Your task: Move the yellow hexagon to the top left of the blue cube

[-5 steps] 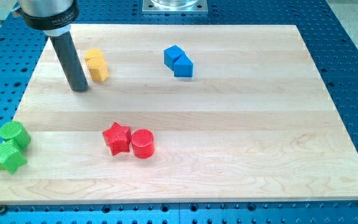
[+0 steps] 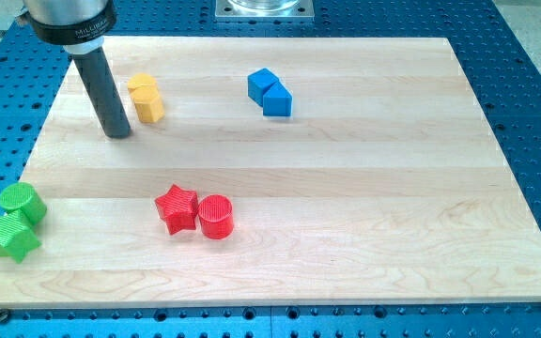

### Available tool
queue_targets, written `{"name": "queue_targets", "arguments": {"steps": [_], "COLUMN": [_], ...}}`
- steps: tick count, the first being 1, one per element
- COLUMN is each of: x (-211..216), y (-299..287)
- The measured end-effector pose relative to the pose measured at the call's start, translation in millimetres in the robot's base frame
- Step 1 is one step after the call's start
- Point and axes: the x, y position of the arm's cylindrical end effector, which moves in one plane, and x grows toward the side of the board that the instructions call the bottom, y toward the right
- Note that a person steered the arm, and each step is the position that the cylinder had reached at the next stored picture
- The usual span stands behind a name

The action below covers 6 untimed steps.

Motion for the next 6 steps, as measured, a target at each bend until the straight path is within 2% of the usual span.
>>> {"name": "queue_targets", "arguments": {"steps": [1, 2, 6], "x": [0, 21, 33], "y": [0, 11, 16]}}
